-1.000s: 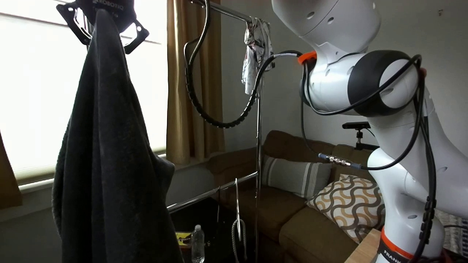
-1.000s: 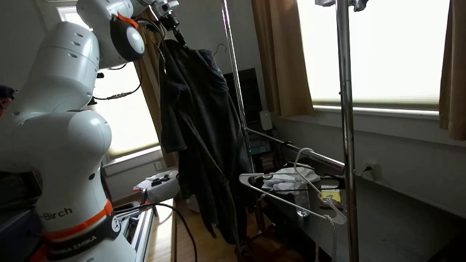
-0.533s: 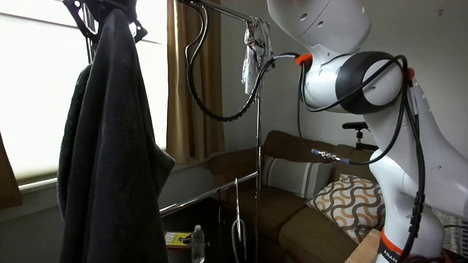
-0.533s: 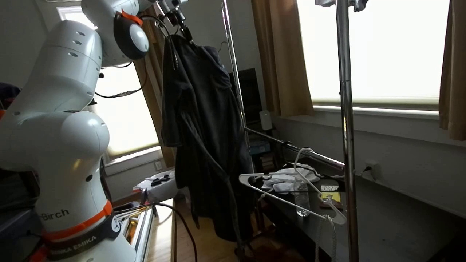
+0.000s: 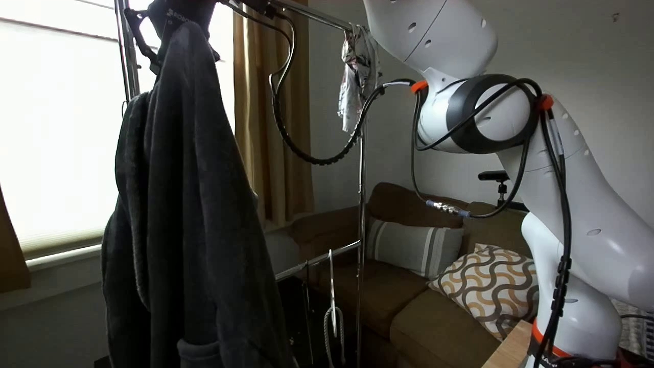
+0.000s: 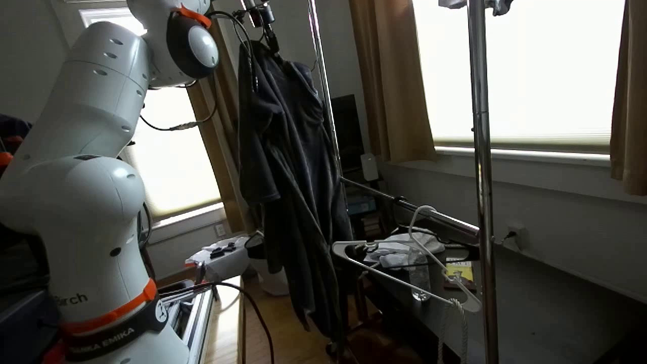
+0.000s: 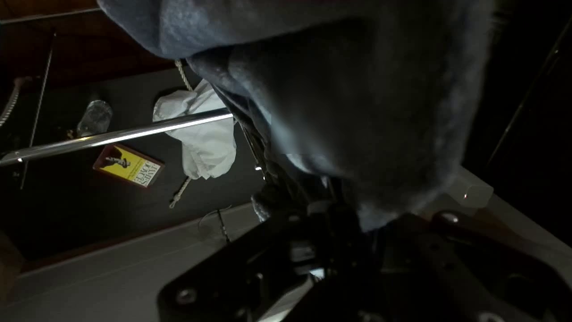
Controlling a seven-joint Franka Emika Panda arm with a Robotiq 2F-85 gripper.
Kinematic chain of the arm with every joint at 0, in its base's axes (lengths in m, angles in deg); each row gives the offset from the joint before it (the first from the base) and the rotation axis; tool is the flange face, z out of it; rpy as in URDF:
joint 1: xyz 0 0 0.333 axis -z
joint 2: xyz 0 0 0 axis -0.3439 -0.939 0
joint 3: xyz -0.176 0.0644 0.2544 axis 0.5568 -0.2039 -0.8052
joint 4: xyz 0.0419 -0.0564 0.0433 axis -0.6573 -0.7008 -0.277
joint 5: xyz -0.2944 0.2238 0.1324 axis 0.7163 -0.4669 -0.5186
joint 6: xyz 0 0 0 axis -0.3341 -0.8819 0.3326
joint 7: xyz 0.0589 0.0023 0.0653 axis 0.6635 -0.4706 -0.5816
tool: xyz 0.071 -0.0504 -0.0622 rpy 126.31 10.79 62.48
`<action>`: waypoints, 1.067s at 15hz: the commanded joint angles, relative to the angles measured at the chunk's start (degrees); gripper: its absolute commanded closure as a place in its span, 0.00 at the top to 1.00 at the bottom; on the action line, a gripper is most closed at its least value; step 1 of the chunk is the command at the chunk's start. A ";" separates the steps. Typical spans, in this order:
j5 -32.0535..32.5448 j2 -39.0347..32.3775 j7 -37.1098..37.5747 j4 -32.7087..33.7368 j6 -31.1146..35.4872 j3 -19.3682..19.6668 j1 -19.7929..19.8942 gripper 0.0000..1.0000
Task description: Move the robe from the top rail to the bottom rail
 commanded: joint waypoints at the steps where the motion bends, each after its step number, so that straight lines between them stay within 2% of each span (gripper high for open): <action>1: -2.50 2.54 -4.48 -1.75 -4.09 -2.76 1.56 0.02; 2: -2.44 2.91 -5.53 -2.23 -6.33 -2.97 1.67 0.02; 5: -1.43 4.09 -3.34 -2.35 -20.07 -2.47 0.96 0.02; 7: 0.06 4.52 1.08 -0.98 -24.48 -1.18 0.23 0.02; 8: -0.49 4.52 4.96 0.15 -23.73 -0.98 0.77 0.02; 9: -0.33 2.90 -0.07 -1.30 -21.98 -1.79 0.90 0.09; 14: -0.19 3.98 3.84 -0.98 -22.26 -1.50 1.10 0.09; 15: 0.45 3.90 -0.13 -1.18 -22.45 -1.79 0.82 0.02; 16: 0.17 3.27 -2.18 -0.16 -21.29 -1.72 1.96 0.02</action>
